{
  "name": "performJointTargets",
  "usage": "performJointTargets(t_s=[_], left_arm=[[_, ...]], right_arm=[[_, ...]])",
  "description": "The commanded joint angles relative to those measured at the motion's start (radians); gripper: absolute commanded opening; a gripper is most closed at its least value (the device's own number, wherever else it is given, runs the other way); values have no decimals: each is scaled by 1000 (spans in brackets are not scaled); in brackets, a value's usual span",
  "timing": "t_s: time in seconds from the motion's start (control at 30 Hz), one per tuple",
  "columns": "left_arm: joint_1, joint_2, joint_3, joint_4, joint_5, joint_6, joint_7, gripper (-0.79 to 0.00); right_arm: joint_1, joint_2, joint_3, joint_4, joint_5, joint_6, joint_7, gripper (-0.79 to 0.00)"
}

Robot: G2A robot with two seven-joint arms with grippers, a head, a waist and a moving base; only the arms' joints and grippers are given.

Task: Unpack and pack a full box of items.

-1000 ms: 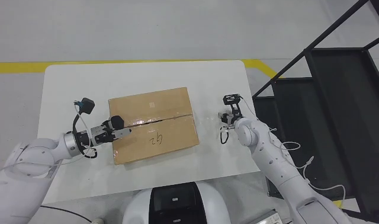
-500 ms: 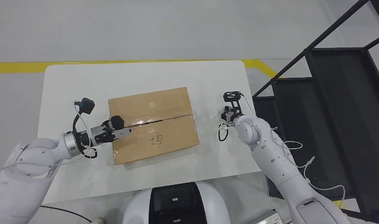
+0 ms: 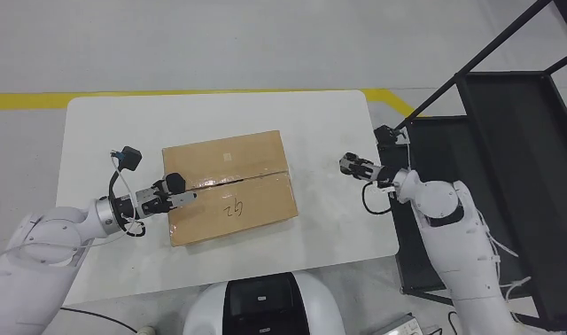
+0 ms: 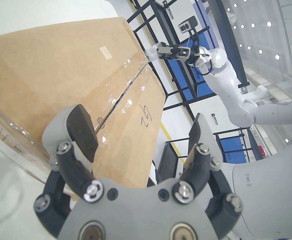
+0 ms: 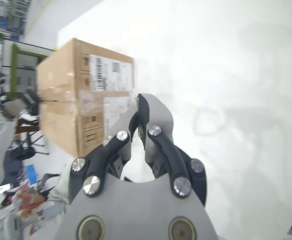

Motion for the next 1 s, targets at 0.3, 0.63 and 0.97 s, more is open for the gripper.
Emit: performJointTargets(t_s=[0.3, 0.63, 0.97], left_arm=[[0, 0, 0, 0, 0, 0, 0, 0], [0, 0, 0, 0, 0, 0, 0, 0], [0, 0, 0, 0, 0, 0, 0, 0]], right_arm=[[26, 10, -26, -133, 492, -109, 247, -785], [205, -20, -288, -59, 647, -63, 201, -785], [376, -65, -517, 125, 633, -36, 101, -785]])
